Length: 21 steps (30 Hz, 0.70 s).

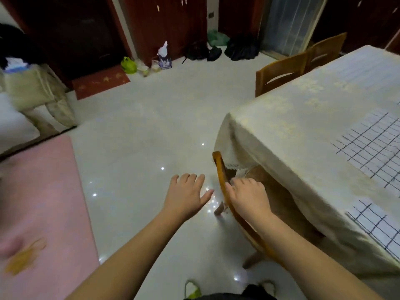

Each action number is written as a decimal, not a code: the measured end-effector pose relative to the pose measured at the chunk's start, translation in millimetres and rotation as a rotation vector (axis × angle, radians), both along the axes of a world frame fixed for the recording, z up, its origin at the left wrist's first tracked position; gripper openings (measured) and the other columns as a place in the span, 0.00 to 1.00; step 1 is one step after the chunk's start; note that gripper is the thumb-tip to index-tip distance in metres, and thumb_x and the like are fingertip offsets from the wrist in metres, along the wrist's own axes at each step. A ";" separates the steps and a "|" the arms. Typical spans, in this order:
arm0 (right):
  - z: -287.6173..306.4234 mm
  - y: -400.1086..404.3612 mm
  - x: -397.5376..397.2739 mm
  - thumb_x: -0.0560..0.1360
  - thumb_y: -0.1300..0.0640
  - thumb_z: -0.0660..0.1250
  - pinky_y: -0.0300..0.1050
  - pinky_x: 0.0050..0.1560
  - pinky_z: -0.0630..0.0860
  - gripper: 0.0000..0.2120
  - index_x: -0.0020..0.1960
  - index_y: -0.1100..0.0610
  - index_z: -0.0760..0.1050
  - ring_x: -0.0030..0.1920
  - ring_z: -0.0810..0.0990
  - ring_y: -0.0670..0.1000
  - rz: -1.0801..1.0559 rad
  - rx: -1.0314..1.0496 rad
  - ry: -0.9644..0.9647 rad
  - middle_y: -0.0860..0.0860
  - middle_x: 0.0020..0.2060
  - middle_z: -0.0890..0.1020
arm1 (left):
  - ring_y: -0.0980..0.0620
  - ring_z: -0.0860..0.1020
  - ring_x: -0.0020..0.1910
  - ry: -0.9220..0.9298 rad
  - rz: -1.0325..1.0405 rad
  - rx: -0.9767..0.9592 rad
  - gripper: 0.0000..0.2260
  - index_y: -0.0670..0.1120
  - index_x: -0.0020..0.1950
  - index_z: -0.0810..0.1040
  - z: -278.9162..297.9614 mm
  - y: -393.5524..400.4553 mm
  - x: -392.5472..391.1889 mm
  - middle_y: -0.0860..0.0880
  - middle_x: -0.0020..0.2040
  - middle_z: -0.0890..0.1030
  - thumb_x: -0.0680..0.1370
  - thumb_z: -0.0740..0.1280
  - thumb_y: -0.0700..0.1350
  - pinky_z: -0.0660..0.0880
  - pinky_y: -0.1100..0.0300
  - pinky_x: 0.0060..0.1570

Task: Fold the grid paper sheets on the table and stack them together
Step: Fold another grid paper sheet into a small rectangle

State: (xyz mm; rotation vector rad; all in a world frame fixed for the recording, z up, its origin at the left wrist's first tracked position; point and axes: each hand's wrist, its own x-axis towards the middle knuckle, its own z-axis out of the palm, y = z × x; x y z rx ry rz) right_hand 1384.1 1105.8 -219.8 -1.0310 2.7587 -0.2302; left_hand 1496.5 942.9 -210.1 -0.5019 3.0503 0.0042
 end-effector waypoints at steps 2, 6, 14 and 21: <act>5.6 -23.0 15.8 0.80 0.41 0.44 0.53 0.62 0.67 0.26 0.63 0.53 0.72 0.59 0.74 0.55 0.024 -0.003 0.008 0.52 0.58 0.78 | 0.48 0.71 0.67 0.004 0.040 0.001 0.34 0.50 0.73 0.66 0.5 -21.3 18.7 0.50 0.66 0.75 0.76 0.39 0.66 0.63 0.46 0.66; 15.1 -57.7 34.8 0.78 0.43 0.38 0.51 0.60 0.70 0.29 0.61 0.51 0.74 0.58 0.76 0.53 0.077 0.004 0.091 0.50 0.56 0.80 | 0.47 0.77 0.58 0.099 0.111 -0.005 0.30 0.48 0.64 0.76 0.9 -50.0 40.2 0.49 0.56 0.82 0.78 0.46 0.64 0.69 0.46 0.59; 20.9 -109.0 18.3 0.79 0.46 0.46 0.52 0.57 0.69 0.23 0.57 0.52 0.76 0.53 0.78 0.54 0.109 0.048 0.161 0.50 0.50 0.82 | 0.48 0.80 0.50 0.179 0.156 -0.052 0.25 0.48 0.56 0.79 4.5 -97.0 37.4 0.51 0.48 0.83 0.78 0.51 0.63 0.72 0.49 0.53; 17.4 -160.2 -25.0 0.80 0.46 0.46 0.52 0.54 0.70 0.21 0.58 0.52 0.75 0.52 0.77 0.56 0.131 0.044 0.167 0.51 0.52 0.81 | 0.49 0.79 0.51 0.111 0.130 -0.061 0.25 0.49 0.56 0.79 5.9 -137.5 -9.7 0.51 0.49 0.83 0.79 0.48 0.62 0.72 0.50 0.53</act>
